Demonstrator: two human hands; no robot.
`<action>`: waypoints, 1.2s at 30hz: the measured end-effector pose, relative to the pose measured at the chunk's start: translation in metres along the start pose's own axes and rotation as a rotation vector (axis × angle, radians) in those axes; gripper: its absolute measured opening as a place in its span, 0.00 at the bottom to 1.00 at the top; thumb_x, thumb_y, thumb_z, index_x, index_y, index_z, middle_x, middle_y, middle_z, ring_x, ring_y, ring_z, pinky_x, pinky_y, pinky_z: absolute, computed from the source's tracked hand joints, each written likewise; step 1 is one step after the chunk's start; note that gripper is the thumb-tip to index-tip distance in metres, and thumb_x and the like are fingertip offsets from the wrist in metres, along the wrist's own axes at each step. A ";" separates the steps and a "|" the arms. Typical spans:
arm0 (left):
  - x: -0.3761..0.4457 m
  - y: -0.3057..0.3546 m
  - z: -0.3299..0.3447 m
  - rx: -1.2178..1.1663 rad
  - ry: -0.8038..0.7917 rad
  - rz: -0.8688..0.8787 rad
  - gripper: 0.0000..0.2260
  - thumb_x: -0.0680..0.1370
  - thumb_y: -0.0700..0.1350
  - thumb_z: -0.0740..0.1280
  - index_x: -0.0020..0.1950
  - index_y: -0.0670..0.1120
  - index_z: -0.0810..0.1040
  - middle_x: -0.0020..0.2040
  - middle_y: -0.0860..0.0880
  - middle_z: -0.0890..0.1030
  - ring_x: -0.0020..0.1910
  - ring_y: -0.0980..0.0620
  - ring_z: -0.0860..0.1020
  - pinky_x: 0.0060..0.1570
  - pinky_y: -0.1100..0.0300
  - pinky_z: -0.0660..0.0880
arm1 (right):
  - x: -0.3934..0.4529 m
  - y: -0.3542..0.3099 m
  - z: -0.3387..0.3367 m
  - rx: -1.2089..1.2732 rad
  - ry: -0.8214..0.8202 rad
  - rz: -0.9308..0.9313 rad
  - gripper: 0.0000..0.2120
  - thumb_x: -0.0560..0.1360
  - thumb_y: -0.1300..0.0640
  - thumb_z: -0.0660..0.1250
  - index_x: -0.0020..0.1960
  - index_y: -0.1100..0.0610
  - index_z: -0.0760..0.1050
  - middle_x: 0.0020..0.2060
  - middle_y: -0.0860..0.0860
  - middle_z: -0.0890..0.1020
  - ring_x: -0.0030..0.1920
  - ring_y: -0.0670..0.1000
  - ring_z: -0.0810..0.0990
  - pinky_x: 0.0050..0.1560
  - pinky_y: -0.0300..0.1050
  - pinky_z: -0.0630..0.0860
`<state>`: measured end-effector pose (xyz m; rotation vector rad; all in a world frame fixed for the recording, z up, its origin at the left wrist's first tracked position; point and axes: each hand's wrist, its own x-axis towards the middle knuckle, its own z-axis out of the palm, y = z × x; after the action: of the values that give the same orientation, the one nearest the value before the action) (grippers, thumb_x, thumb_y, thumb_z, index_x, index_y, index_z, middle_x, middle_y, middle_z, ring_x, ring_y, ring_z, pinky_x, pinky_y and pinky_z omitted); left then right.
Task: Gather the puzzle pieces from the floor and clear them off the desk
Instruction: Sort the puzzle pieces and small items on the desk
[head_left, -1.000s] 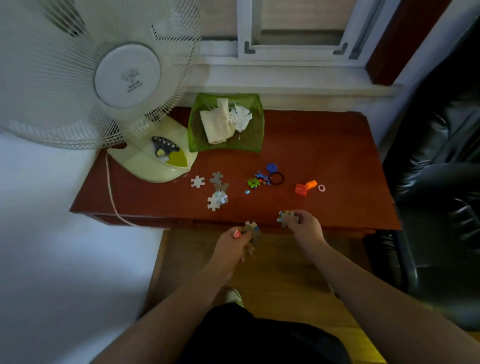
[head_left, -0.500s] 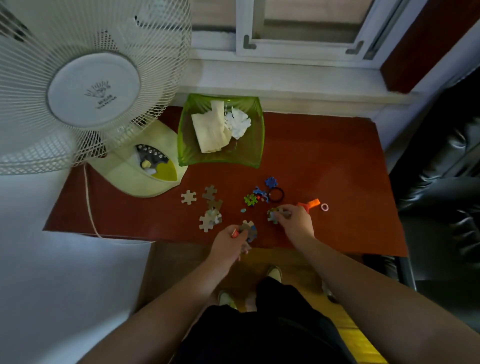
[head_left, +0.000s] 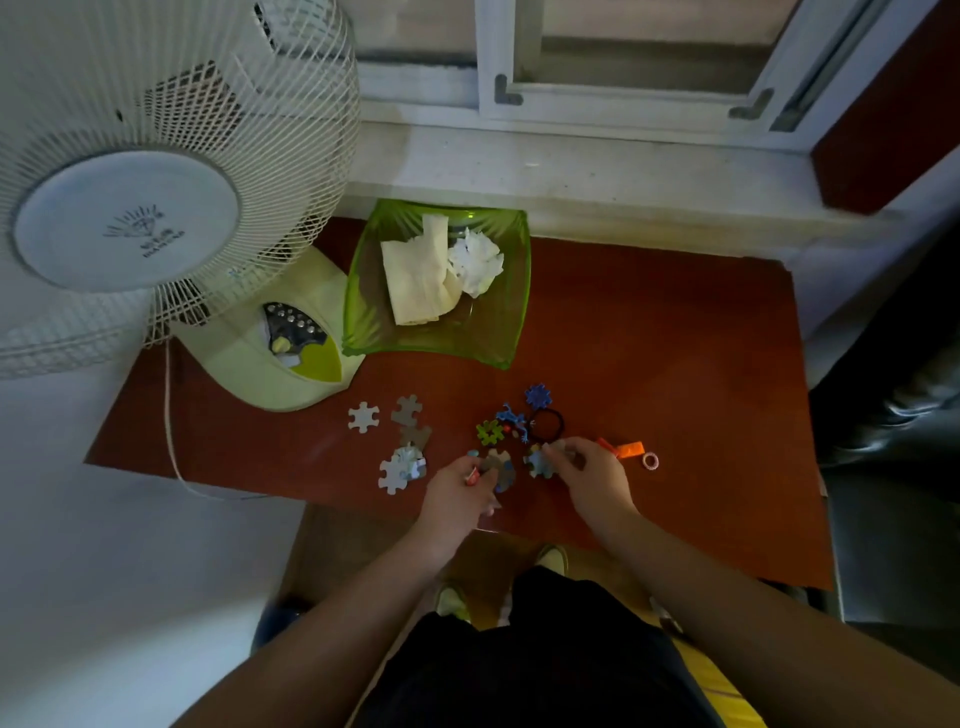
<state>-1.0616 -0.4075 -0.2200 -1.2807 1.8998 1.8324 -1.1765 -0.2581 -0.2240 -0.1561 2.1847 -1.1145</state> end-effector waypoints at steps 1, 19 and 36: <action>0.002 0.000 0.002 0.007 0.009 -0.004 0.05 0.80 0.46 0.65 0.53 0.47 0.79 0.33 0.46 0.81 0.28 0.56 0.77 0.26 0.66 0.68 | 0.000 -0.001 -0.001 -0.036 -0.001 -0.036 0.09 0.76 0.46 0.68 0.46 0.51 0.81 0.30 0.45 0.78 0.23 0.41 0.71 0.23 0.33 0.62; 0.019 -0.010 0.014 0.159 0.045 0.062 0.04 0.78 0.45 0.66 0.45 0.50 0.79 0.32 0.44 0.83 0.33 0.48 0.81 0.45 0.50 0.78 | 0.007 0.006 0.004 -0.499 0.039 -0.179 0.15 0.74 0.47 0.70 0.57 0.52 0.74 0.56 0.48 0.70 0.46 0.55 0.79 0.42 0.47 0.76; 0.007 0.009 0.013 -0.263 -0.094 -0.077 0.08 0.79 0.43 0.68 0.58 0.46 0.77 0.33 0.44 0.80 0.27 0.54 0.74 0.26 0.63 0.66 | 0.002 -0.014 0.010 0.030 0.010 -0.144 0.04 0.74 0.50 0.71 0.47 0.50 0.79 0.45 0.47 0.80 0.44 0.44 0.78 0.38 0.33 0.68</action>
<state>-1.0777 -0.4001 -0.2213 -1.2969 1.5798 2.1155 -1.1743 -0.2749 -0.2185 -0.2987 2.1929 -1.2287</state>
